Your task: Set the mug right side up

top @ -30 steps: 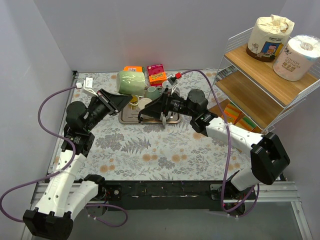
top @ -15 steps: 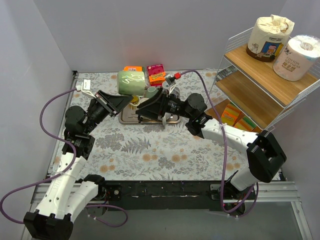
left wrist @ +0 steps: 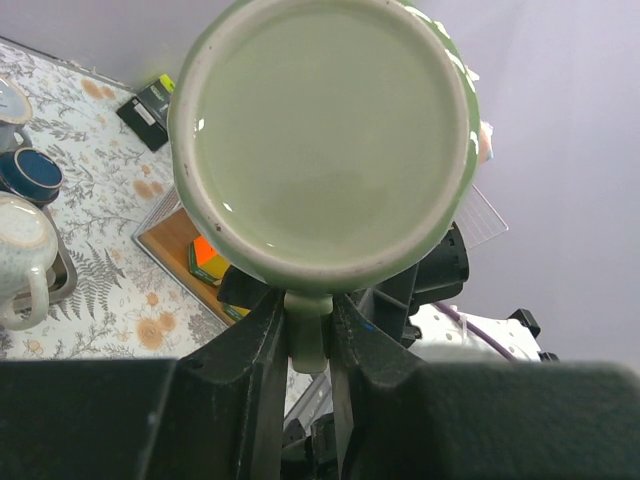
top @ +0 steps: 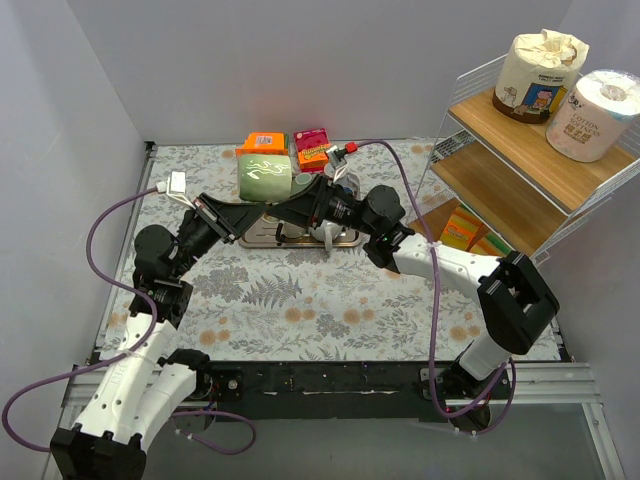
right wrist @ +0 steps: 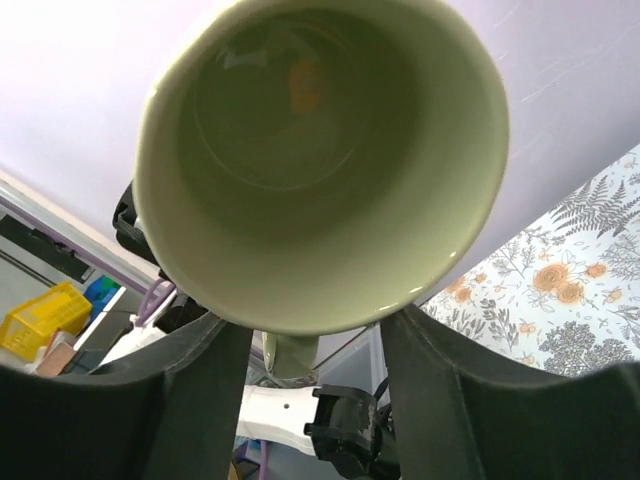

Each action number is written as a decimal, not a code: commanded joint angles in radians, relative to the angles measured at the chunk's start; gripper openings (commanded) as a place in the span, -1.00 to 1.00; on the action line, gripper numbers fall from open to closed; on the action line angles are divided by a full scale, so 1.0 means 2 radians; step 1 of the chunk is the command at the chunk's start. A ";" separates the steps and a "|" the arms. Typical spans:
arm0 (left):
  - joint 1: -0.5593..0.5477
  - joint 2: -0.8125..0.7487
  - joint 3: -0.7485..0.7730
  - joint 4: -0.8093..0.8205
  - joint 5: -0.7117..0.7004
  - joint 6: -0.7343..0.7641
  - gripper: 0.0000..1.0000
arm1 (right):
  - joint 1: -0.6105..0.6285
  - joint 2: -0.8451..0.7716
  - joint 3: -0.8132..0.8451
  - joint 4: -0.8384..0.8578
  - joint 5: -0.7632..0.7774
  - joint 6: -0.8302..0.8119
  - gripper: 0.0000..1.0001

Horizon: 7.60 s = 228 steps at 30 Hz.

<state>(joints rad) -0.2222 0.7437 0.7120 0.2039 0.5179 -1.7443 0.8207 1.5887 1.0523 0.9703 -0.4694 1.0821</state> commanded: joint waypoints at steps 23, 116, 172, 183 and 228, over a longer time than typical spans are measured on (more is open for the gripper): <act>-0.002 -0.029 -0.027 0.045 0.003 0.034 -0.10 | 0.011 0.000 0.016 0.021 0.017 0.037 -0.97; -0.008 0.262 0.041 -0.127 -0.088 0.377 0.96 | -0.120 -0.343 -0.041 -0.600 0.193 -0.410 0.72; -0.101 0.447 0.153 -0.110 -0.249 0.471 -1.00 | -0.120 -0.254 -0.028 -0.629 0.160 -0.366 0.51; -0.101 0.391 0.142 -0.109 -0.184 0.396 -1.00 | -0.120 -0.264 -0.048 -0.596 0.139 -0.354 0.57; -0.103 0.081 0.158 0.031 0.010 0.111 -1.00 | -0.048 -0.144 -0.046 0.011 0.000 -0.032 0.36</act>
<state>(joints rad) -0.4229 0.9360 1.0122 0.1658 0.5426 -1.5192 0.7158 1.2709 0.9077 0.8646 -0.4835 0.9546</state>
